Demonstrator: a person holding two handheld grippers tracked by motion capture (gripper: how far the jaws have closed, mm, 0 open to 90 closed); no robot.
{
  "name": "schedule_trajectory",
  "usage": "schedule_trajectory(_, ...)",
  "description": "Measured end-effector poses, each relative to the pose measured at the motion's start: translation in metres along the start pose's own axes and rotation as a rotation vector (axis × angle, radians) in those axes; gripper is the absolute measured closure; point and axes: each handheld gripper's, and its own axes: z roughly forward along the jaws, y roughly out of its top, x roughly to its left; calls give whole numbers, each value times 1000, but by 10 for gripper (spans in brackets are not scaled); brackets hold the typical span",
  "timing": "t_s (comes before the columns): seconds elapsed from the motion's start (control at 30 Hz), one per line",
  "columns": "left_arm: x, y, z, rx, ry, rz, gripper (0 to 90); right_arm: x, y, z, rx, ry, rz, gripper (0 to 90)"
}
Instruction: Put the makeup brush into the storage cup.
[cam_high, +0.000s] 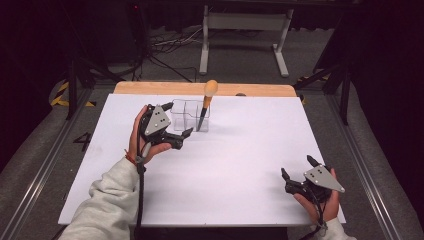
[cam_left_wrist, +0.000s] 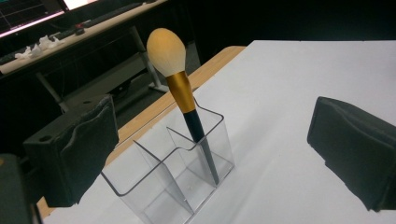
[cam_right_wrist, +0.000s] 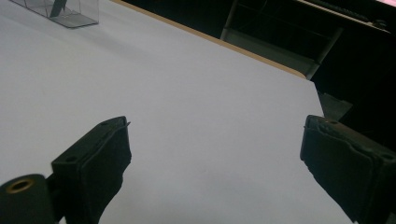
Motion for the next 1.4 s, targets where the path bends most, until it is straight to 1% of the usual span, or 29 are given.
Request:
schedule_trajectory(0.13,-2,-1,-4,-1,10,9,31,0,0,0,0,1,0,92)
schedule_trajectory(0.17,-3,-2,-5,3,6,19,31,0,0,0,0,-1,2,92)
schedule_trajectory(0.27,-4,-4,-9,0,1,12,31,0,0,0,-2,-1,3,92)
schedule_trajectory(0.37,-5,-7,-11,8,-1,17,32,0,0,0,-3,-2,4,91)
schedule_trajectory(0.43,-6,-10,-13,13,-8,7,32,0,0,0,-3,-2,4,92)
schedule_trajectory(0.57,-7,-14,-16,17,-5,18,33,1,1,1,-1,5,0,92)
schedule_trajectory(0.6,-8,-14,-18,21,-11,21,31,1,1,1,-2,5,-1,92)
schedule_trajectory(0.73,-10,-17,-25,19,-7,21,33,2,1,1,-3,9,-3,92)
schedule_trajectory(0.8,-11,-18,-28,34,6,32,33,2,1,1,-4,11,-2,92)
schedule_trajectory(0.93,-12,-23,-34,55,8,49,33,3,2,3,-8,19,-6,92)
schedule_trajectory(1.03,-13,-28,-38,62,9,42,33,4,2,5,-9,24,-7,92)
schedule_trajectory(1.07,-13,-29,-39,66,7,47,33,4,3,5,-9,25,-8,92)
schedule_trajectory(1.17,-13,-35,-44,59,10,29,33,5,4,7,-12,31,-11,92)
schedule_trajectory(1.23,-13,-38,-47,68,2,25,32,6,5,9,-13,40,-19,91)
schedule_trajectory(1.27,-13,-40,-49,73,7,29,29,7,5,9,-13,42,-16,91)
schedule_trajectory(1.3,-14,-43,-51,73,8,21,29,7,6,9,-15,44,-17,91)
schedule_trajectory(1.37,-13,-45,-53,77,8,21,27,7,6,10,-17,46,-17,91)
schedule_trajectory(1.4,-14,-47,-55,84,9,13,27,7,6,10,-17,47,-17,91)
